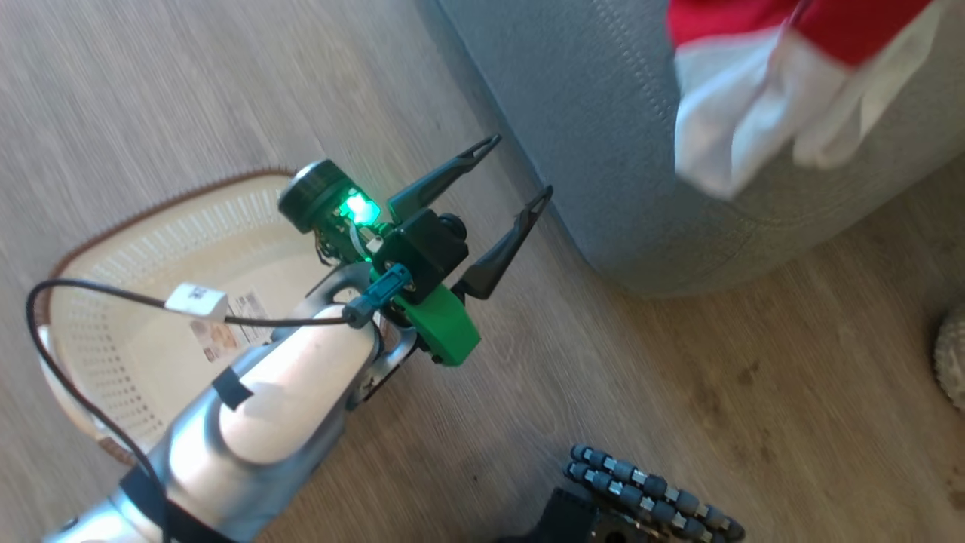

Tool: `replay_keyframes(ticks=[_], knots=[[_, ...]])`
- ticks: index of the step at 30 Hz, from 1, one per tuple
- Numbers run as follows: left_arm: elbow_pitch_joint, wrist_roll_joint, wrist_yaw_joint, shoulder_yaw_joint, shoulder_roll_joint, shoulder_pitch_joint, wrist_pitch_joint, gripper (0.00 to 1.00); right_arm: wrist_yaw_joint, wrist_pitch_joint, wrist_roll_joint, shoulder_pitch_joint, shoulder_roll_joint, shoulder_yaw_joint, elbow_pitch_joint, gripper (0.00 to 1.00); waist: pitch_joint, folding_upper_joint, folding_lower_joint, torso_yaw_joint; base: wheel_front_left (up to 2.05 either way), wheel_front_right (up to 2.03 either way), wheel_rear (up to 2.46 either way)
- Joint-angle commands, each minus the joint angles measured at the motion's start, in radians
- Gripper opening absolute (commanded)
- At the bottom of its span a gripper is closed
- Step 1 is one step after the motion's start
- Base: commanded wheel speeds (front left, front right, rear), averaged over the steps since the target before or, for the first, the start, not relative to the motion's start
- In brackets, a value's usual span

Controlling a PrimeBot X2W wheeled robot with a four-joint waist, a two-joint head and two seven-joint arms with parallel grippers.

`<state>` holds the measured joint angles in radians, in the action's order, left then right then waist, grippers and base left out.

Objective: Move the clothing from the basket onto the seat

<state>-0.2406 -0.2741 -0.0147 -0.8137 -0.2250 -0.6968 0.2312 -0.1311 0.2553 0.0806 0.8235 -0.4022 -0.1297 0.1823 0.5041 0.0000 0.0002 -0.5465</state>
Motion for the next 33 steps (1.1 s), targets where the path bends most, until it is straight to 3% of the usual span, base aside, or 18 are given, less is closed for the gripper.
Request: replay_keyframes(ticks=[1, 5, 9, 17, 20, 25, 33], knots=[[0.052, 0.011, 0.001, 0.021, -0.018, -0.045, -0.012, 1.0, 0.0, 0.003, -0.015, 0.061, -0.052, -0.017, 0.014, 0.0, 0.055, 0.0, -0.0002, 0.007, 0.0, 0.0, 0.0], [0.081, 0.018, -0.003, 0.014, -0.032, -0.059, -0.034, 1.0, 0.0, -0.021, -0.058, 0.174, -0.127, -0.062, 0.108, 0.0, 0.094, 0.0, -0.0002, 0.032, 0.0, 0.0, 0.0], [0.107, 0.025, -0.011, 0.004, -0.042, -0.073, -0.051, 1.0, 0.0, -0.086, -0.185, 0.334, -0.227, -0.184, 0.193, 0.0, 0.142, 0.0, -0.0002, 0.073, 0.0, 0.0, 0.0], [0.11, 0.026, -0.014, -0.014, -0.042, -0.073, -0.044, 1.0, 0.0, -0.187, -0.302, 0.48, -0.309, -0.391, 0.274, 0.0, 0.208, 0.0, -0.0002, 0.167, 0.0, 0.0, 0.0], [0.111, 0.027, -0.01, -0.01, -0.047, -0.077, -0.039, 1.0, 0.0, -0.201, -0.307, 0.47, -0.296, -0.421, 0.288, 0.0, 0.234, 0.0, -0.0002, 0.188, 0.0, 0.0, 0.0], [0.117, 0.033, -0.009, -0.011, -0.056, -0.092, -0.037, 1.0, 0.0, -0.217, -0.286, 0.432, -0.22, -0.448, 0.334, 0.0, 0.276, 0.0, -0.0002, 0.211, 0.0, 0.0, 0.0], [0.115, 0.037, -0.01, -0.019, -0.06, -0.107, -0.034, 1.0, 0.0, -0.175, -0.272, 0.292, -0.13, -0.527, 0.501, 0.0, 0.314, 0.0, -0.0002, 0.223, 0.0, 0.0, 0.0]])
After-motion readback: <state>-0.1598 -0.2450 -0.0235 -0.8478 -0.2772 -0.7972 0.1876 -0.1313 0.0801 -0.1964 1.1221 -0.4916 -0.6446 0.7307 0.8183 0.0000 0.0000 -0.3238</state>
